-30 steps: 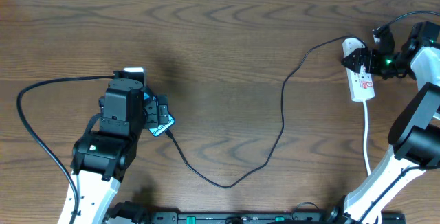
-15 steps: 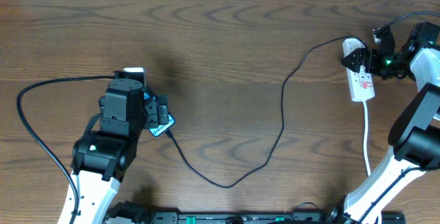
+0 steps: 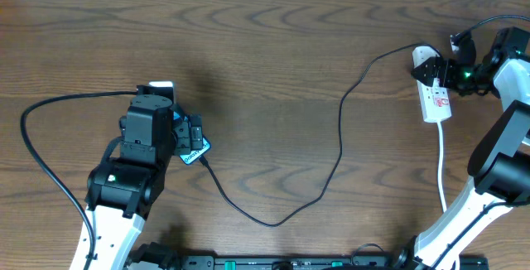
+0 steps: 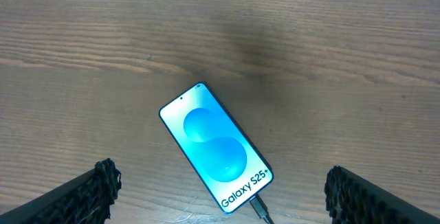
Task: Plug charger to phone and switch on socket
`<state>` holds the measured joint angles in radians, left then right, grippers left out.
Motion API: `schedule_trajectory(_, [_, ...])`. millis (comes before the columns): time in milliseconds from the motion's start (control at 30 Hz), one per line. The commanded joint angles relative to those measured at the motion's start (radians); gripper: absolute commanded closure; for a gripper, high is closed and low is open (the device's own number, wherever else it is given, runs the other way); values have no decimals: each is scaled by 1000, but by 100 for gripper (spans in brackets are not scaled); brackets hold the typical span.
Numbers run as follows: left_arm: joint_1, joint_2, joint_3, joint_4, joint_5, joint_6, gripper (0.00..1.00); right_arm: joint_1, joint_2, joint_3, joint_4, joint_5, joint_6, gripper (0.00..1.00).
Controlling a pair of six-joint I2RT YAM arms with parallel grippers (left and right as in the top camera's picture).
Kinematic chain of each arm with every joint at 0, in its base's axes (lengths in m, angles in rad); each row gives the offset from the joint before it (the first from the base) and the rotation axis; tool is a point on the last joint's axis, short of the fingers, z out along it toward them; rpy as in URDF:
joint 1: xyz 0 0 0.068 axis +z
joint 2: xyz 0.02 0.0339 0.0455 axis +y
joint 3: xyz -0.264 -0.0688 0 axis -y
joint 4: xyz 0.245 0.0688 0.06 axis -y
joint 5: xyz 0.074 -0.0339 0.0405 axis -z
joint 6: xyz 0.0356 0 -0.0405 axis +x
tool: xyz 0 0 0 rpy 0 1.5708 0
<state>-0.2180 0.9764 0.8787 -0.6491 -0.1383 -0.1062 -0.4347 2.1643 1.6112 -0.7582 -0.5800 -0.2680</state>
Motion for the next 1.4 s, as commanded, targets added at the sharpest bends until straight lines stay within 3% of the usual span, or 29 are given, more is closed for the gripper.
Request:
schedule_trajectory(0, [-2,3,4,-2,-20,9,3,42,42,-42,-16,33,127,1])
schedule_trajectory(600, [-2,3,4,-2,-20,9,3,-23,41,119,-145,119,140,1])
schedule_trajectory(833, [-2,3,4,-2,-20,9,3,-26,40,256,-308,250,141,1])
schedule_trajectory(1367, [-2,3,4,-2,-20,9,2,-22,39,553,-611,327,238,1])
